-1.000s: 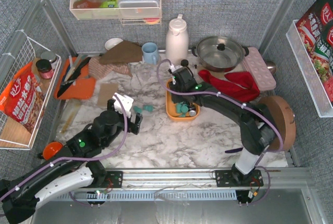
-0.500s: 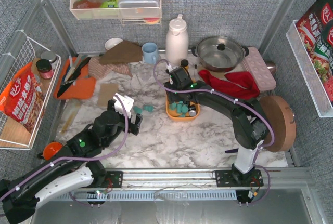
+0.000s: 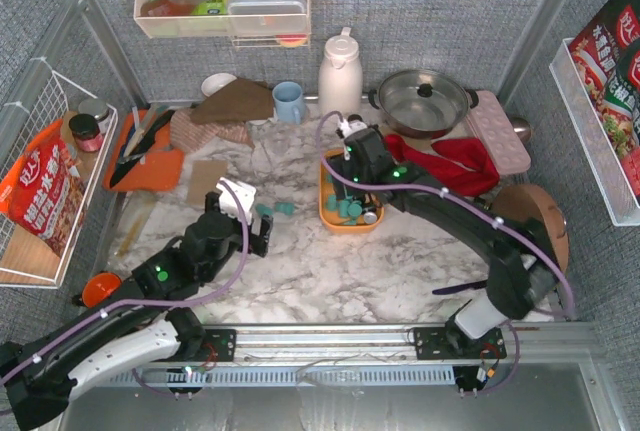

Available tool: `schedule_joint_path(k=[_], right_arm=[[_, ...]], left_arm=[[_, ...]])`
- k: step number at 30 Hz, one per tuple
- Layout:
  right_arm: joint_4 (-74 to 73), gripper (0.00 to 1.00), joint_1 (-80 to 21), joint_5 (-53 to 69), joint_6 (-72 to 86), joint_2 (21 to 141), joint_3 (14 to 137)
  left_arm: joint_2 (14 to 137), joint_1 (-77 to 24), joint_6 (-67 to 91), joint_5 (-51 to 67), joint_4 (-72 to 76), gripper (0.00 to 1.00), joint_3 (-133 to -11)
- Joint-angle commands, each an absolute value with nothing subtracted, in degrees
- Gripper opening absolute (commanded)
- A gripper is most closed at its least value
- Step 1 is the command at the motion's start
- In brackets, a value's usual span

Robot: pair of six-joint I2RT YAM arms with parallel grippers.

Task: Mix the coffee capsules in the storage basket

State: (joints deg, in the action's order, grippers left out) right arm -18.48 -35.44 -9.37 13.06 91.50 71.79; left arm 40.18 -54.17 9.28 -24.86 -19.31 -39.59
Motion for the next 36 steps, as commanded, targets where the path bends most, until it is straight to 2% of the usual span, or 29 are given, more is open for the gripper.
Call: schedule_joint_path(k=[1, 6, 13, 17, 26, 36], right_arm=[[-19.7, 0.71, -35.4, -13.8, 11.4, 83.1, 67.6], [-21.4, 0.71, -35.4, -15.1, 11.0, 72.3, 61.4], [-23.7, 0.71, -35.3, -17.2, 9.8, 60.1, 54.3], [-23.4, 0.71, -35.3, -17.6, 9.8, 55.6, 51.1], [-24.4, 0.71, -35.3, -17.4, 9.8, 50.6, 47.6], [-24.1, 0.7, -35.3, -16.4, 9.6, 49.5, 46.7]], left_arm=[[41.9, -54.1, 16.9, -34.1, -15.6, 0.99, -38.6], [47.4, -53.4, 28.2, -42.4, -10.1, 0.99, -34.6], [60.9, -49.0, 36.4, -42.6, -6.3, 0.99, -36.2], [68.9, -46.2, 46.5, -45.7, -9.0, 0.99, -39.4], [81.5, -41.5, 54.2, -43.2, -8.8, 0.99, -47.4], [93.1, -37.5, 66.6, -38.8, -14.6, 0.87, -54.0]])
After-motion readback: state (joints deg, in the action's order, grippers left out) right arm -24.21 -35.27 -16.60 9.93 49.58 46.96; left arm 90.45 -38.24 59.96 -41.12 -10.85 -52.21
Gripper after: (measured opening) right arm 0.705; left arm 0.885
